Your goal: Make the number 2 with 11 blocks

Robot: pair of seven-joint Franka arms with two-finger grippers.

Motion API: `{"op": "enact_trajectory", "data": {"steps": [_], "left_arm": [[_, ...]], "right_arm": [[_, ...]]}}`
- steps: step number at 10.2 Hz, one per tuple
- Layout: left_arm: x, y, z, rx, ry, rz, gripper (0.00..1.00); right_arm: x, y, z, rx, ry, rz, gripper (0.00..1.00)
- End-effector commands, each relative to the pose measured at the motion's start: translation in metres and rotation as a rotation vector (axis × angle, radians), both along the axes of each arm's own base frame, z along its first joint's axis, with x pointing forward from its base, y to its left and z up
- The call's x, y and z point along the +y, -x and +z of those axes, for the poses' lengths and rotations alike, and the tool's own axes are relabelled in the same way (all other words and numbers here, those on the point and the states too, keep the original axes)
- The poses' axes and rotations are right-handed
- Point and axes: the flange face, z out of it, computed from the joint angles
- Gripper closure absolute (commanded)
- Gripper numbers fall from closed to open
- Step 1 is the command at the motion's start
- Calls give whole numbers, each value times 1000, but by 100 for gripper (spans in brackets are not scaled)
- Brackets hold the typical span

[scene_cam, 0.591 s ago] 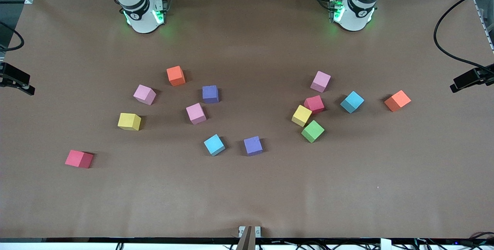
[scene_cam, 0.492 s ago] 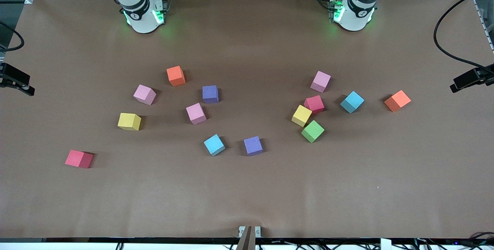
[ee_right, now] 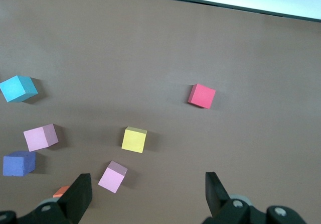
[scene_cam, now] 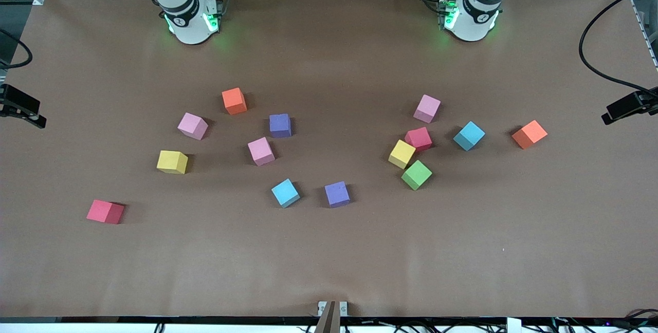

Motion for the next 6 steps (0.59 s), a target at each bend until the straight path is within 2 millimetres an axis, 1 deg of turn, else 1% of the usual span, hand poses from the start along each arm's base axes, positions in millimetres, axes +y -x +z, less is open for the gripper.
{"op": "enact_trajectory", "data": {"steps": [1,5,6], "left_arm": [[1,-3,5,-14,24,17,0],[5,-1,9,-22,23,23,0],[11,0,11,-28,41,37,0]], "right_arm": [[3,0,0,1,-2,13,0],[8,-1,-1,1,-2,22,0],[13,-2,-2,4,-2,29,0]]}}
